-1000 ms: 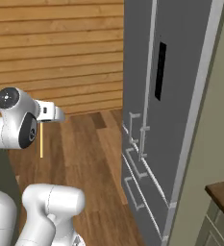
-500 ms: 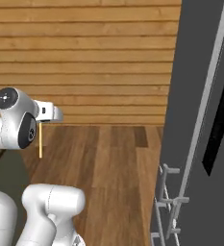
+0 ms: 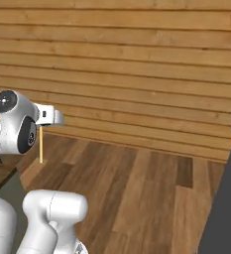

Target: Take a straw from the drawer in front and place it inside the glass cup on the dining counter.

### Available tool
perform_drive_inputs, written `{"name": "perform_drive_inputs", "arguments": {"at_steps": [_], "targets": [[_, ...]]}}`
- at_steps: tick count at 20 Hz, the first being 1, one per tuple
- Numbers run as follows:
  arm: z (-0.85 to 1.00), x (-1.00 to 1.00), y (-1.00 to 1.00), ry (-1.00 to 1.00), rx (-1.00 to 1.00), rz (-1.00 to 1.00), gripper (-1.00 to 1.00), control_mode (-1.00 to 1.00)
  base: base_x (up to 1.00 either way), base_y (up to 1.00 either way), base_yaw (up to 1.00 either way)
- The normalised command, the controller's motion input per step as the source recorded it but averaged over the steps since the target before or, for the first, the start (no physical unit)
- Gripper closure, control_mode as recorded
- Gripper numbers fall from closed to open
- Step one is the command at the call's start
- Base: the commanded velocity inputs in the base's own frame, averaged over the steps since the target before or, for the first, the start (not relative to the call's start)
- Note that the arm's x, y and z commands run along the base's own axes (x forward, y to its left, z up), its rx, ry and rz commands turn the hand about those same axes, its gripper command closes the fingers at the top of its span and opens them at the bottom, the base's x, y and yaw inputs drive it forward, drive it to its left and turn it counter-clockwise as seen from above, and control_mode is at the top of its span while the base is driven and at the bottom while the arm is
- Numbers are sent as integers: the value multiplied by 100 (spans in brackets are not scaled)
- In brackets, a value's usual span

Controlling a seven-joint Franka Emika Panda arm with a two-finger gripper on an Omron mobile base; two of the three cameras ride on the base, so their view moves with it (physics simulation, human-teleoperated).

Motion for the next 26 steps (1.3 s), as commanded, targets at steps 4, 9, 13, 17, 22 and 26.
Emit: {"name": "perform_drive_inputs", "arguments": {"at_steps": [4, 9, 13, 17, 22, 26], "targets": [[0, 0, 0, 0, 0, 0, 100, 100, 100, -15, 45], [0, 0, 0, 0, 0, 0, 100, 100, 100, -19, 44], [0, 0, 0, 0, 0, 0, 100, 100, 100, -20, 45], [0, 0, 0, 0, 0, 0, 100, 100, 100, -22, 48], [0, 0, 0, 0, 0, 0, 100, 100, 100, -21, 53], [0, 0, 0, 0, 0, 0, 100, 100, 100, -13, 62]]}}
